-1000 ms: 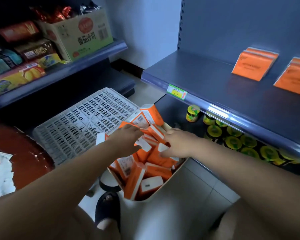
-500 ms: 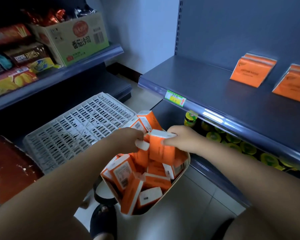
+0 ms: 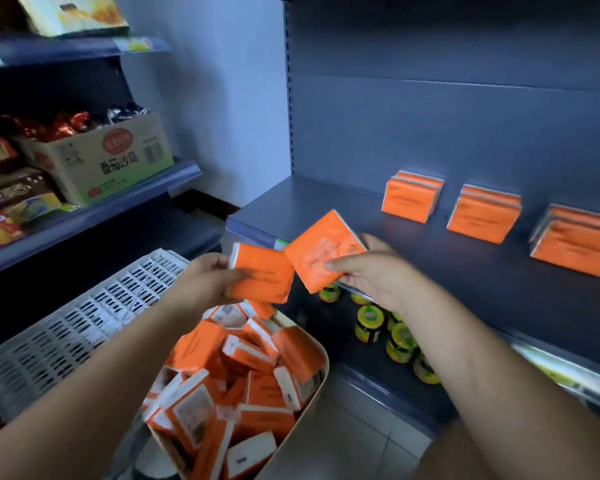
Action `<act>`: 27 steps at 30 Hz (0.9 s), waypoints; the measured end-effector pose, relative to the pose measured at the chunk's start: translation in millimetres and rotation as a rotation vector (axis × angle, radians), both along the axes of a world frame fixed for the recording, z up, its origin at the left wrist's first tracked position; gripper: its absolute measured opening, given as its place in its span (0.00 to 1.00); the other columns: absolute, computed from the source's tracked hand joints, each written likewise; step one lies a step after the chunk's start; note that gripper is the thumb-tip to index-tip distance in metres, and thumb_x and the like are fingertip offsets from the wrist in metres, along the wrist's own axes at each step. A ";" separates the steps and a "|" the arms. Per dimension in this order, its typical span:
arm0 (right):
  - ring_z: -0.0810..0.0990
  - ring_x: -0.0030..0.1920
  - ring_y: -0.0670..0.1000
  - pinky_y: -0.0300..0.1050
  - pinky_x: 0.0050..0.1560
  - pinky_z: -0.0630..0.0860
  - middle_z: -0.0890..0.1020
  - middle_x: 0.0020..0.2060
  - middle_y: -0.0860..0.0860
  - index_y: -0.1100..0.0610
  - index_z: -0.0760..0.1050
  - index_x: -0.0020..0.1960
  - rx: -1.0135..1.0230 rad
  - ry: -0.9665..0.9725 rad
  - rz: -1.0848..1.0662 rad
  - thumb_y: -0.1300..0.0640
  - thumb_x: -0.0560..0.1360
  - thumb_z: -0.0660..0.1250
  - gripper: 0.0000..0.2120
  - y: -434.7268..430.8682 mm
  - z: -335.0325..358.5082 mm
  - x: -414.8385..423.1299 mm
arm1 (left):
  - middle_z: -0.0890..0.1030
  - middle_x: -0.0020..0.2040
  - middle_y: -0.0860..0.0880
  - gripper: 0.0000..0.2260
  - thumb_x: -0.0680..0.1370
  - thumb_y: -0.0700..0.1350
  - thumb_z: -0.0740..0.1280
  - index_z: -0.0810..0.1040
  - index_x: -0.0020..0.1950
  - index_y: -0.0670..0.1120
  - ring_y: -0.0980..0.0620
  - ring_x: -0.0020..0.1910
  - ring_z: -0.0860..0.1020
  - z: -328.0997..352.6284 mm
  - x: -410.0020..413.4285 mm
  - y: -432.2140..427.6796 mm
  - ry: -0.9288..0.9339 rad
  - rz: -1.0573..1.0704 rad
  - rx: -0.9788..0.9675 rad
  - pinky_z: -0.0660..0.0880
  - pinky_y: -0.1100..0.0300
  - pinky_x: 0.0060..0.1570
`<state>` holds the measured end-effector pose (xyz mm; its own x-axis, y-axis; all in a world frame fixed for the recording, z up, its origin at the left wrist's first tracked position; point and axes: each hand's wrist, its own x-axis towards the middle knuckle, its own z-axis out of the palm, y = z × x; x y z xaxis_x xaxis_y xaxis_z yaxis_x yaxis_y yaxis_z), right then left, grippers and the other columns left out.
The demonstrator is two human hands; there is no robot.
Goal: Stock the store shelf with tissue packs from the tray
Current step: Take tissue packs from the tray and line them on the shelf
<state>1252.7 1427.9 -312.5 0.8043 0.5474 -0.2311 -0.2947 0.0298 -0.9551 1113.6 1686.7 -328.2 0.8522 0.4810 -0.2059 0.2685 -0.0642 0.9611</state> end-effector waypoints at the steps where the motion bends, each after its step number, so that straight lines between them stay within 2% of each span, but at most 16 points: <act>1: 0.87 0.52 0.57 0.49 0.46 0.83 0.85 0.56 0.62 0.62 0.75 0.63 0.033 -0.008 -0.031 0.77 0.69 0.73 0.25 -12.0 9.6 2.3 | 0.81 0.50 0.33 0.15 0.77 0.41 0.76 0.77 0.57 0.33 0.40 0.48 0.84 2.7 7.1 -11.6 -0.019 0.000 -0.033 0.84 0.52 0.42; 4: 0.87 0.50 0.55 0.45 0.42 0.83 0.85 0.54 0.60 0.62 0.75 0.61 0.097 -0.021 -0.161 0.79 0.70 0.70 0.23 -56.8 31.4 8.4 | 0.80 0.49 0.37 0.09 0.78 0.39 0.73 0.78 0.55 0.38 0.44 0.48 0.84 15.1 31.8 -55.3 -0.086 -0.026 -0.132 0.83 0.56 0.39; 6: 0.86 0.53 0.57 0.47 0.47 0.82 0.86 0.53 0.58 0.60 0.76 0.59 0.130 0.001 -0.279 0.76 0.72 0.70 0.20 -91.6 35.9 12.5 | 0.84 0.51 0.39 0.11 0.79 0.37 0.72 0.78 0.60 0.39 0.44 0.48 0.85 24.5 49.3 -88.7 -0.130 -0.048 -0.189 0.83 0.56 0.39; 9: 0.85 0.57 0.58 0.52 0.58 0.79 0.87 0.55 0.55 0.59 0.76 0.65 0.167 0.030 -0.478 0.70 0.73 0.74 0.22 -146.0 36.3 14.4 | 0.84 0.56 0.36 0.15 0.79 0.36 0.71 0.76 0.65 0.37 0.39 0.53 0.85 35.7 73.5 -140.6 -0.174 -0.103 -0.294 0.85 0.54 0.42; 12: 0.86 0.54 0.54 0.53 0.61 0.78 0.88 0.48 0.50 0.57 0.78 0.61 0.250 0.047 -0.621 0.68 0.74 0.75 0.17 -182.9 35.6 13.7 | 0.87 0.52 0.41 0.13 0.79 0.34 0.70 0.76 0.63 0.39 0.43 0.51 0.86 41.4 86.6 -183.0 -0.185 -0.167 -0.414 0.85 0.53 0.43; 14: 0.86 0.55 0.55 0.52 0.62 0.78 0.88 0.48 0.51 0.57 0.78 0.59 0.297 0.047 -0.706 0.68 0.74 0.75 0.16 -200.6 35.1 15.8 | 0.87 0.52 0.42 0.13 0.79 0.33 0.69 0.76 0.62 0.40 0.43 0.53 0.86 43.6 93.4 -209.7 -0.179 -0.226 -0.433 0.84 0.53 0.45; 16: 0.86 0.54 0.55 0.51 0.61 0.79 0.88 0.49 0.52 0.58 0.78 0.60 0.332 0.037 -0.784 0.67 0.73 0.77 0.18 -212.4 35.1 19.3 | 0.85 0.58 0.38 0.16 0.78 0.32 0.69 0.75 0.66 0.37 0.42 0.56 0.85 43.2 101.3 -229.6 -0.171 -0.289 -0.416 0.83 0.54 0.49; 19: 0.86 0.52 0.54 0.50 0.60 0.80 0.87 0.49 0.52 0.57 0.77 0.60 0.319 -0.006 -0.896 0.63 0.72 0.79 0.20 -223.4 34.8 23.6 | 0.83 0.62 0.35 0.20 0.77 0.30 0.68 0.74 0.69 0.35 0.42 0.57 0.84 39.4 112.8 -248.4 -0.171 -0.317 -0.397 0.80 0.57 0.48; 22: 0.84 0.46 0.48 0.42 0.47 0.79 0.85 0.44 0.48 0.52 0.76 0.53 0.308 -0.079 -1.002 0.66 0.73 0.77 0.16 -237.8 34.5 25.0 | 0.80 0.64 0.32 0.23 0.75 0.30 0.69 0.73 0.70 0.34 0.47 0.50 0.84 38.3 123.4 -267.1 -0.200 -0.311 -0.415 0.81 0.61 0.42; 24: 0.84 0.45 0.45 0.39 0.43 0.77 0.85 0.46 0.48 0.51 0.74 0.55 0.332 -0.115 -1.064 0.68 0.74 0.75 0.18 -250.0 35.5 24.3 | 0.81 0.62 0.33 0.23 0.75 0.30 0.69 0.73 0.70 0.33 0.46 0.50 0.84 40.9 129.1 -281.4 -0.238 -0.301 -0.444 0.82 0.61 0.41; 27: 0.85 0.49 0.45 0.40 0.47 0.79 0.85 0.50 0.49 0.54 0.73 0.62 0.352 -0.148 -1.149 0.66 0.74 0.75 0.21 -273.2 34.1 21.6 | 0.84 0.61 0.39 0.18 0.75 0.34 0.72 0.80 0.65 0.40 0.46 0.54 0.84 50.5 136.2 -308.8 -0.279 -0.271 -0.473 0.82 0.53 0.55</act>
<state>1274.3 1154.7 -278.3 0.8688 -0.4890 -0.0776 0.1858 0.4672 -0.8644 1249.9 1377.9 -277.7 0.9840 0.1502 -0.0961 0.0368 0.3561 0.9337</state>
